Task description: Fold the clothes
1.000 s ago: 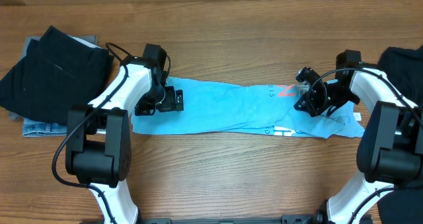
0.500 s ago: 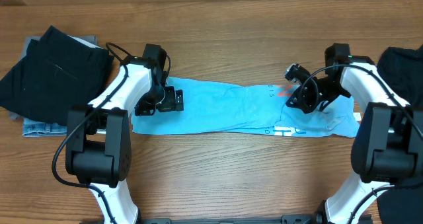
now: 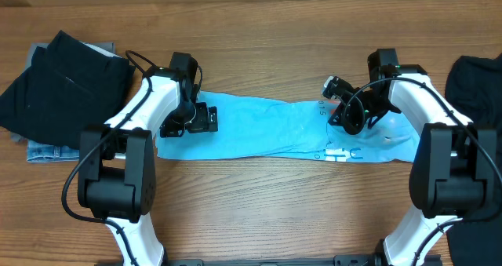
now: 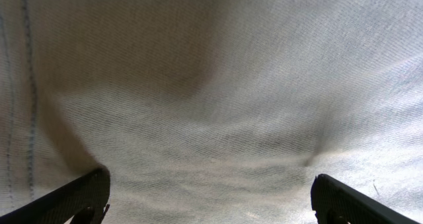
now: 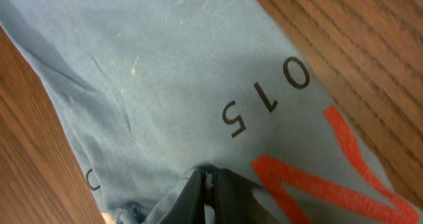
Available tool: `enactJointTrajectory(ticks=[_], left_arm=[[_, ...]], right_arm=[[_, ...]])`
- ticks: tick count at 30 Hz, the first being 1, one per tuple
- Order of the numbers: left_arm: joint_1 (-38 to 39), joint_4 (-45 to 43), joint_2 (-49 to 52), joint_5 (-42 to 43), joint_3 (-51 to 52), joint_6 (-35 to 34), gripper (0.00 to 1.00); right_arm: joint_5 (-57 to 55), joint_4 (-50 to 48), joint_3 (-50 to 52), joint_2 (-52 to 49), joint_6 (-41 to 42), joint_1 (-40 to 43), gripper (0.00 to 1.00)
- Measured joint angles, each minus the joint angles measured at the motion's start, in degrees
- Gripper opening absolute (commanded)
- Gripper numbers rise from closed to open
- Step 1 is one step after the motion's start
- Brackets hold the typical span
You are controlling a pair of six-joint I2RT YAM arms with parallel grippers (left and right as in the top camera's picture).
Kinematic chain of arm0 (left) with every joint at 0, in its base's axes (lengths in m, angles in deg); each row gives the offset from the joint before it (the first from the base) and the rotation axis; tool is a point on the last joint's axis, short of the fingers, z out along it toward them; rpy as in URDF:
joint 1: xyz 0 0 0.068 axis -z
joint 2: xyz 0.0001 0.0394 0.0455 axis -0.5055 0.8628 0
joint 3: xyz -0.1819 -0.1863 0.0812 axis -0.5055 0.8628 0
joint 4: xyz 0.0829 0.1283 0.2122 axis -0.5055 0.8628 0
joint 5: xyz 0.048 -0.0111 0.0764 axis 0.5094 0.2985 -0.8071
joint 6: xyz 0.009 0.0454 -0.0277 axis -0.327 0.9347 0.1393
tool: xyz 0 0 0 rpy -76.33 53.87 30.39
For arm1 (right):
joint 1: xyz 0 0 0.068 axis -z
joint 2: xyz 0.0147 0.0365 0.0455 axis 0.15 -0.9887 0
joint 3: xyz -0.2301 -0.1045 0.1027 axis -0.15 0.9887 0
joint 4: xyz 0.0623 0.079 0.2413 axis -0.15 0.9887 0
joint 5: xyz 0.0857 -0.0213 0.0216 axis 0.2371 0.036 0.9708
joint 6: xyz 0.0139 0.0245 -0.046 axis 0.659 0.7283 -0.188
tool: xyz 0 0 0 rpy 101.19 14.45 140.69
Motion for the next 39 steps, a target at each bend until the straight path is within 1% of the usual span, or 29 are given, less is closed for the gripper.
enactJointTrajectory(ticks=[1, 2, 3, 5, 6, 7, 12, 16, 17, 19, 22, 25, 28, 30, 32, 36, 39], left_arm=[[0.0, 0.0, 0.0, 0.0, 0.0, 0.0, 1.0], [0.0, 0.0, 0.0, 0.0, 0.0, 0.0, 1.0], [0.0, 0.0, 0.0, 0.0, 0.0, 0.0, 1.0], [0.0, 0.0, 0.0, 0.0, 0.0, 0.0, 1.0], [0.0, 0.0, 0.0, 0.0, 0.0, 0.0, 1.0], [0.0, 0.0, 0.0, 0.0, 0.0, 0.0, 1.0], [0.0, 0.0, 0.0, 0.0, 0.0, 0.0, 1.0], [0.0, 0.0, 0.0, 0.0, 0.0, 0.0, 1.0], [0.0, 0.0, 0.0, 0.0, 0.0, 0.0, 1.0], [0.0, 0.0, 0.0, 0.0, 0.0, 0.0, 1.0], [0.0, 0.0, 0.0, 0.0, 0.0, 0.0, 1.0], [0.0, 0.0, 0.0, 0.0, 0.0, 0.0, 1.0], [0.0, 0.0, 0.0, 0.0, 0.0, 0.0, 1.0], [0.0, 0.0, 0.0, 0.0, 0.0, 0.0, 1.0], [0.0, 0.0, 0.0, 0.0, 0.0, 0.0, 1.0], [0.0, 0.0, 0.0, 0.0, 0.0, 0.0, 1.0], [0.0, 0.0, 0.0, 0.0, 0.0, 0.0, 1.0]], right_arm=[[-0.2, -0.1, 0.0, 0.0, -0.1, -0.1, 0.05], [-0.5, -0.3, 0.0, 0.0, -0.1, -0.2, 0.12], [-0.7, -0.4, 0.0, 0.0, -0.2, -0.2, 0.23], [-0.9, -0.7, 0.0, 0.0, -0.1, -0.2, 0.31], [-0.9, -0.9, 0.0, 0.0, -0.3, -0.2, 0.38], [-1.0, -1.2, 0.0, 0.0, -0.2, -0.2, 0.4], [-1.1, -1.9, -1.2, 0.0, 5.2, -0.2, 0.4], [-2.1, 0.4, -6.2, 0.1, 12.0, 0.0, 0.43], [-3.1, 1.4, -7.8, 0.2, 14.3, 0.0, 0.44], [-6.4, 4.6, -10.9, 1.0, 19.5, 0.6, 0.49], [-11.2, 10.3, -13.9, 3.0, 26.4, 2.4, 0.49], [-14.9, 15.3, -14.7, 4.2, 31.9, 4.8, 0.49], [-17.7, 18.7, -14.6, 4.2, 37.9, 7.3, 0.47], [-18.6, 19.0, -14.6, 4.2, 41.5, 8.8, 0.45], [-19.3, 18.5, -14.3, 4.2, 44.9, 10.7, 0.42], [-20.1, 16.8, -12.0, 4.2, 48.0, 13.2, 0.37], [-20.3, 18.3, -9.0, 4.2, 49.3, 13.4, 0.34]])
